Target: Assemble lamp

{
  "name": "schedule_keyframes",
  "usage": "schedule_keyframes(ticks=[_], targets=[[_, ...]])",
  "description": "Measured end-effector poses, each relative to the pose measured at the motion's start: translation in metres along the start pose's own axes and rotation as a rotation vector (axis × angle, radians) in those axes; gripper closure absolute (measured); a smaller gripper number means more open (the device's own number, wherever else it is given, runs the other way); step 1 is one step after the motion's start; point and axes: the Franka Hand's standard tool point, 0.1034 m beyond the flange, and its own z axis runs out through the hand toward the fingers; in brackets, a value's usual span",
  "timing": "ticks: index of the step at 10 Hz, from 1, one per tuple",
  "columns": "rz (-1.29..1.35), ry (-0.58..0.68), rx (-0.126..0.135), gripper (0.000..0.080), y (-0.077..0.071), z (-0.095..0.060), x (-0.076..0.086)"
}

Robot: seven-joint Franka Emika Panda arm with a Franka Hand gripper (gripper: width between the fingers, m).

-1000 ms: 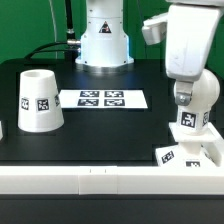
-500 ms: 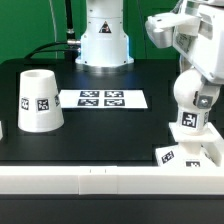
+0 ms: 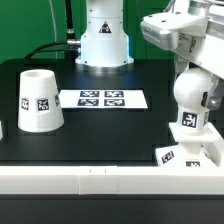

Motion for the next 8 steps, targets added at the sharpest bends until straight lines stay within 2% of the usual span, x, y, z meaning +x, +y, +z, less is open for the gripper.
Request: schedule_keyframes(ticks=[1, 2, 5, 8], targets=[[0.000, 0.000, 0.000, 0.0129, 0.0000, 0.0001, -0.0003], [0.001, 0.000, 0.000, 0.0223, 0.0000, 0.0002, -0.0005], [0.040, 0.000, 0.000, 0.0223, -0.0001, 0.0002, -0.0008], [0.288, 0.003, 0.003, 0.0223, -0.0004, 0.0000, -0.0002]])
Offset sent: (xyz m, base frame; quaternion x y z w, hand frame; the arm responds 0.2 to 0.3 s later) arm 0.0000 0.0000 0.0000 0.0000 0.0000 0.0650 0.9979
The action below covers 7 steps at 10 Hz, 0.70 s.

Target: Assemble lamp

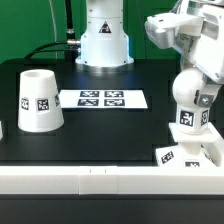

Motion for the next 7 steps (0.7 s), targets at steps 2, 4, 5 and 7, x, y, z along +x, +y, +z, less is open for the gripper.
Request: schedule_keyframes(ticks=[2, 4, 5, 7], targets=[[0.126, 0.002, 0.007, 0.0222, -0.0008, -0.0002, -0.0004], [0.288, 0.026, 0.017, 0.0221, -0.0010, -0.0003, 0.0008], [0.370, 0.034, 0.019, 0.0221, -0.0010, -0.0004, 0.0016], [0.474, 0.035, 0.022, 0.0221, -0.0011, -0.0008, 0.0026]])
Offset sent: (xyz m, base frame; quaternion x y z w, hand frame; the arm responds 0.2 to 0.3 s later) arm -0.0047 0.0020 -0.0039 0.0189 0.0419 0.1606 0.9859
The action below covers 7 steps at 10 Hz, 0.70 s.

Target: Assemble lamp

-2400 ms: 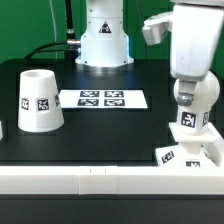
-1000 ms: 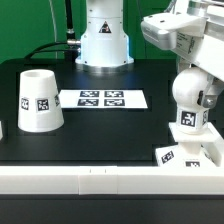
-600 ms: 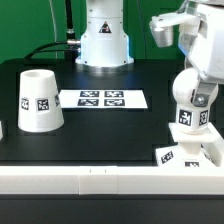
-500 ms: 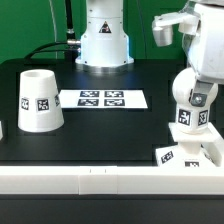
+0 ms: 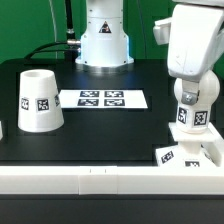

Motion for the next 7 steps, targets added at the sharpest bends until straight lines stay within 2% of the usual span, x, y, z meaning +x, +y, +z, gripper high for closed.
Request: schedule_keyframes(ticks=[5, 7], targets=[[0.341, 0.008, 0.007, 0.0221, -0.0012, -0.0011, 0.0027], [0.583, 0.035, 0.063, 0.0221, 0.0001, 0.0009, -0.0007]])
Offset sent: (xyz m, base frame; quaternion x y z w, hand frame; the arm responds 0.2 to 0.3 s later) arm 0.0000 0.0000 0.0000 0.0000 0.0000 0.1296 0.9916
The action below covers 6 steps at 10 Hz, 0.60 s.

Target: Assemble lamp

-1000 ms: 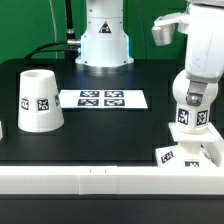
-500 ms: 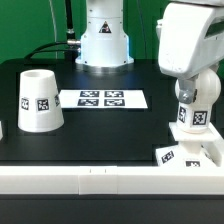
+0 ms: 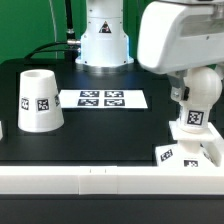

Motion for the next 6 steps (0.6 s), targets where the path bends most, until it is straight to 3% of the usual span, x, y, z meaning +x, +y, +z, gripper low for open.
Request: schedule_keyframes(ticks=[3, 6], targets=[[0.260, 0.036, 0.036, 0.0221, 0.0016, 0.0002, 0.0033], [0.559, 0.044, 0.049, 0.0221, 0.0020, 0.0001, 0.0047]])
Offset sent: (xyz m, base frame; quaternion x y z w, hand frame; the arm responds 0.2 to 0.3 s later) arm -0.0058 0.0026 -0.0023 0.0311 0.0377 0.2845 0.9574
